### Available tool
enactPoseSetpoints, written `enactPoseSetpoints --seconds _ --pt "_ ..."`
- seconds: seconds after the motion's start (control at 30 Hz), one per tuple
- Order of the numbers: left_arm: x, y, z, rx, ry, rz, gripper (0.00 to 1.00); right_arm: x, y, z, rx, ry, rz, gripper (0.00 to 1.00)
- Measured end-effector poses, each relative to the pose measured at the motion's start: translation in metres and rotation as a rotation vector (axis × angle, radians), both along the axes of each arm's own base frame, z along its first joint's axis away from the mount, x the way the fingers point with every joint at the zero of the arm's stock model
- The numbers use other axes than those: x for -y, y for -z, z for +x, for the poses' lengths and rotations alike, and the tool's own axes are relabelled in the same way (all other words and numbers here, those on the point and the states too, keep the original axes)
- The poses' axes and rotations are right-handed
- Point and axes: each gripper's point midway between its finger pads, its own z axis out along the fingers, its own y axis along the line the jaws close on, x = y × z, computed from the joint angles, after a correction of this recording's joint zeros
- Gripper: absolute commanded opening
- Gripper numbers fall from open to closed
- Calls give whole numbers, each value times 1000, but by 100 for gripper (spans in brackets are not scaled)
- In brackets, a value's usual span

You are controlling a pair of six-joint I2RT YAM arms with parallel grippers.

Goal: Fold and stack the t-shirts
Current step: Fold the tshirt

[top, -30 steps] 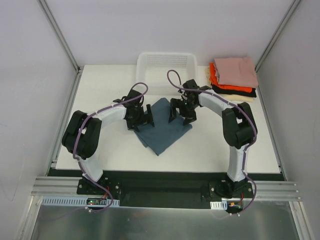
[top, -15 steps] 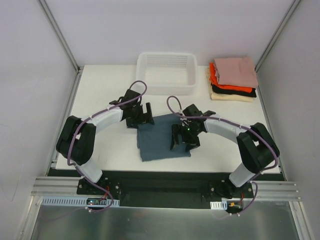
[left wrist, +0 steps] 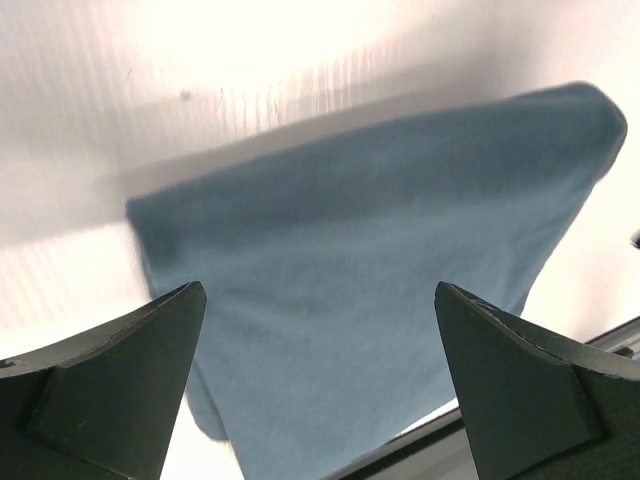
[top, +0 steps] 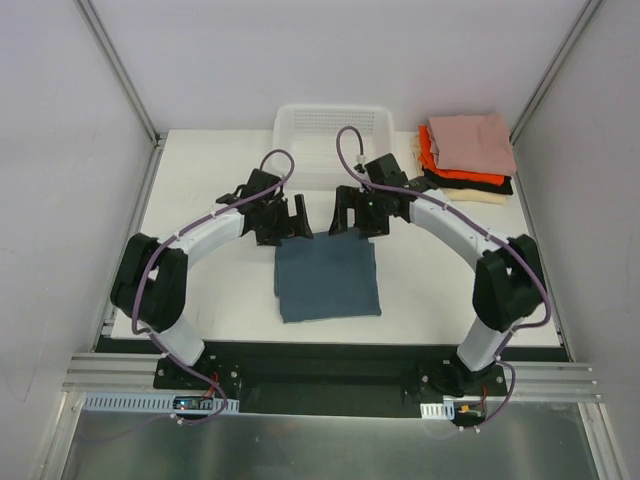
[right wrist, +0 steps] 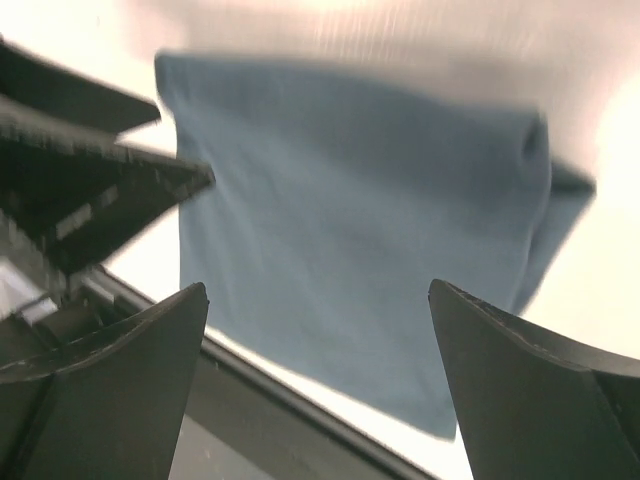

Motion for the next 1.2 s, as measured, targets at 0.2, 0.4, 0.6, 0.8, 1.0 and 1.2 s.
enactPoseSetpoints --seconds 0.2,0.4,0.6,0.8,1.0,1.2 --pt "6 19 20 -34 4 22 99 -10 44 43 -80 34 4 96" --pt "6 41 28 -90 6 23 99 16 97 70 -195 117 -23 96" --pt "9 44 31 -113 14 -3 99 20 98 82 -198 131 2 96" --pt "11 33 31 -96 23 -18 100 28 86 82 -156 111 -42 96" --pt "-2 -63 25 143 -10 -63 99 65 -37 74 237 195 -87 96" --pt "-39 -168 -20 458 -106 -142 99 113 -181 -17 694 344 127 96"
